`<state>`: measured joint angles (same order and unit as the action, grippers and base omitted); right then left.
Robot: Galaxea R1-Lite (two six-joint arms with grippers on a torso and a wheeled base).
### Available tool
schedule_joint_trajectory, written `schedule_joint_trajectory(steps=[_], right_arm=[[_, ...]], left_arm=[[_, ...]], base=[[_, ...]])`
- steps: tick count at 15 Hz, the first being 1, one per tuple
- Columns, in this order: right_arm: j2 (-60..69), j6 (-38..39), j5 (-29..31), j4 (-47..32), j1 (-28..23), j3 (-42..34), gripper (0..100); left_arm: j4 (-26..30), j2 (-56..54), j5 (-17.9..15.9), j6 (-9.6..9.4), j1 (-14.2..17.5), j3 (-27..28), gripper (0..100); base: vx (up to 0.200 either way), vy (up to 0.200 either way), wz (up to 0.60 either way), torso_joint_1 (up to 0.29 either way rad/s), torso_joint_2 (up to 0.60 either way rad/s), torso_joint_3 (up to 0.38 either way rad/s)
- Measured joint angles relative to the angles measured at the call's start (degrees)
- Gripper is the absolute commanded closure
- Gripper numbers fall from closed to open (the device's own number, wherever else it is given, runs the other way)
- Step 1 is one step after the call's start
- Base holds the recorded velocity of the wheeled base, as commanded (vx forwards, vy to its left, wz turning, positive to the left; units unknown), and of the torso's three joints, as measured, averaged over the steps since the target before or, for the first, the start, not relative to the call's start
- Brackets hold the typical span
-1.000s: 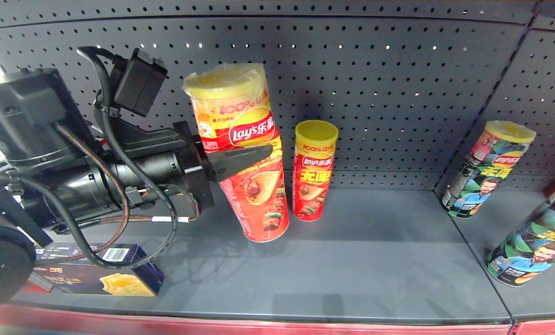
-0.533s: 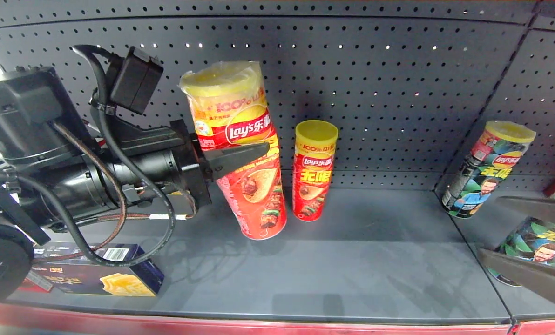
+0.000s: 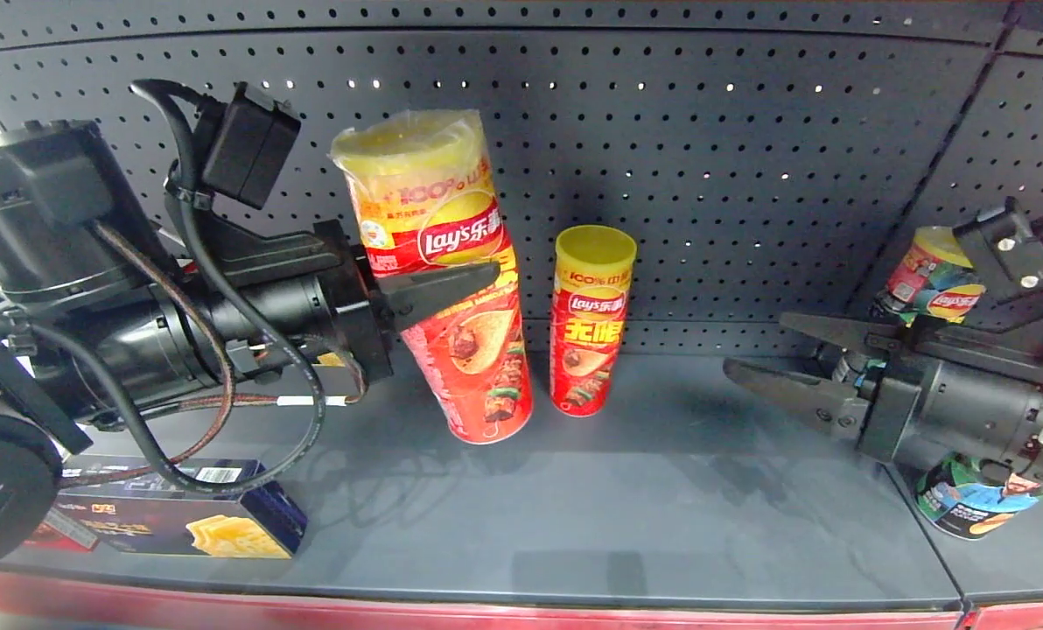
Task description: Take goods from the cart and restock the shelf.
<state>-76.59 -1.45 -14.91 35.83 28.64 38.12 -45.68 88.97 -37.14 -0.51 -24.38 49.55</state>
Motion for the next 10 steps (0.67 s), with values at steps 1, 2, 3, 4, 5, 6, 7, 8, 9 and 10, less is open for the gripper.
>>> schedule_joint_trajectory(steps=[1,2,3,4,5,6,7,8,9,10], right_arm=[[-1.38,-0.43,0.13,0.84,-0.44,0.35,0],[-3.12,-0.90,1.08,1.89,-0.61,0.85,0],[-5.29,-1.33,1.91,3.23,-0.83,1.54,0],[-7.47,-1.58,2.07,4.77,-0.99,2.32,0],[-9.62,-1.78,1.45,6.11,-1.18,3.30,0],[-11.97,-1.85,-0.52,7.50,-1.38,4.68,0],[-14.01,-1.96,-2.88,8.78,-1.52,6.39,0],[-15.93,-2.32,-5.78,9.69,-1.79,7.96,0],[-17.86,-3.19,-11.50,11.22,-2.12,9.47,0],[-19.80,-4.51,-16.20,13.28,-2.71,10.47,0]], left_arm=[[-0.11,0.00,0.00,-0.02,0.02,-0.02,100],[-0.05,0.00,-0.02,-0.02,0.00,-0.02,100],[0.05,0.00,-0.02,-0.02,0.02,-0.02,100],[0.11,0.00,-0.02,-0.02,0.05,-0.17,100],[0.17,0.01,-0.02,-0.02,0.07,-0.30,100],[0.16,0.01,-0.02,-0.02,0.11,-0.39,100],[0.16,0.04,-0.05,0.00,0.11,-0.44,100],[0.16,0.11,-0.05,-0.02,0.16,-0.44,100],[0.16,0.17,-0.11,0.00,0.16,-0.35,100],[0.16,0.26,-0.13,0.05,0.11,-0.20,100]], base=[[0.000,0.000,0.00,0.000,0.00,0.000],[0.000,0.000,0.00,0.000,0.00,0.000],[0.000,0.000,0.00,0.000,0.00,0.000],[0.000,0.000,0.00,0.000,0.00,0.000],[0.000,0.000,0.00,0.000,0.00,0.000],[0.000,0.000,0.00,0.000,0.00,0.000],[0.000,0.000,0.00,0.000,0.00,0.000],[0.000,0.000,0.00,0.000,0.00,0.000],[0.000,0.000,0.00,0.000,0.00,0.000],[0.000,0.000,0.00,0.000,0.00,0.000]])
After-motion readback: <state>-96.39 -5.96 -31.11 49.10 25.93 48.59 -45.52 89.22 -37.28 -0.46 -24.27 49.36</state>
